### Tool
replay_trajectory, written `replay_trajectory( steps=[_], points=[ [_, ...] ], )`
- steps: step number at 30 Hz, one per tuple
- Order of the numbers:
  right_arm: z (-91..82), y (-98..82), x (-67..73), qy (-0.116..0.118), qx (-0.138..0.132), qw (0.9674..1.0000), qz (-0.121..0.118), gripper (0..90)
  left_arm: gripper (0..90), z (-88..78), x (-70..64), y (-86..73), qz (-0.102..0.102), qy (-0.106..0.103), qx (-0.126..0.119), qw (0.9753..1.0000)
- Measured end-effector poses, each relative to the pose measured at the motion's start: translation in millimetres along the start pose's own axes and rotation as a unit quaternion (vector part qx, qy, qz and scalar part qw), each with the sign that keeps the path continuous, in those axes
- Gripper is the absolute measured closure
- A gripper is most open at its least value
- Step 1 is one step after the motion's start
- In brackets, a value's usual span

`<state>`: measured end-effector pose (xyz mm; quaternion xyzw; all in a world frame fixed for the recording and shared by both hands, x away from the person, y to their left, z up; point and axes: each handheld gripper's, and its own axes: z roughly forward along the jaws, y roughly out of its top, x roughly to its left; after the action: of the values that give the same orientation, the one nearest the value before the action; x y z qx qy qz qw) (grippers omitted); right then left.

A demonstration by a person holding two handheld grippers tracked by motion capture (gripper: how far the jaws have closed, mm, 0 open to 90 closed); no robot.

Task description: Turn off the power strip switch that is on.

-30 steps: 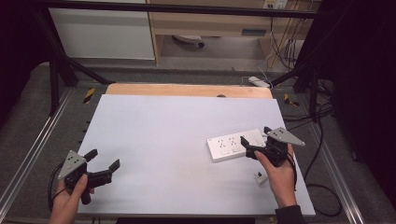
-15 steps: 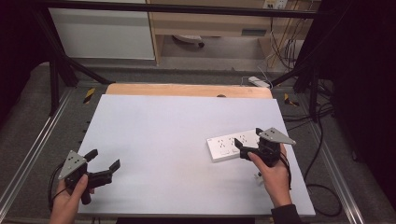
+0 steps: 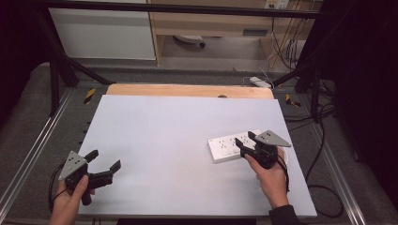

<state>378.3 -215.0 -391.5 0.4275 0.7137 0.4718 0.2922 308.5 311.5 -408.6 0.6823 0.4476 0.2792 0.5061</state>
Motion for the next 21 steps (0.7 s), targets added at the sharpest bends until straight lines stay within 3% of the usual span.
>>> replay_trajectory(
  steps=[1,4,9,21],
  points=[
    [0.0,0.0,0.0,0.0,0.0,1.0,0.0,48.2,4.7,0.0,0.0,0.0,0.0,0.0,0.0,1.0],
    [0.8,-2.7,1.3,-0.003,0.003,1.0,-0.006,61.6,4.8,0.0,0.1,0.0,0.0,0.0,0.0,1.0],
    [2.7,-7.1,1.5,-0.003,0.012,0.9999,-0.007,74.4,4.7,0.1,-0.1,0.0,-0.001,0.0,0.0,1.0],
    [8.5,-13.2,1.7,-0.002,0.039,0.9992,-0.01,89.3,4.7,0.1,-0.2,0.1,0.0,-0.001,0.0,1.0]
  ],
)
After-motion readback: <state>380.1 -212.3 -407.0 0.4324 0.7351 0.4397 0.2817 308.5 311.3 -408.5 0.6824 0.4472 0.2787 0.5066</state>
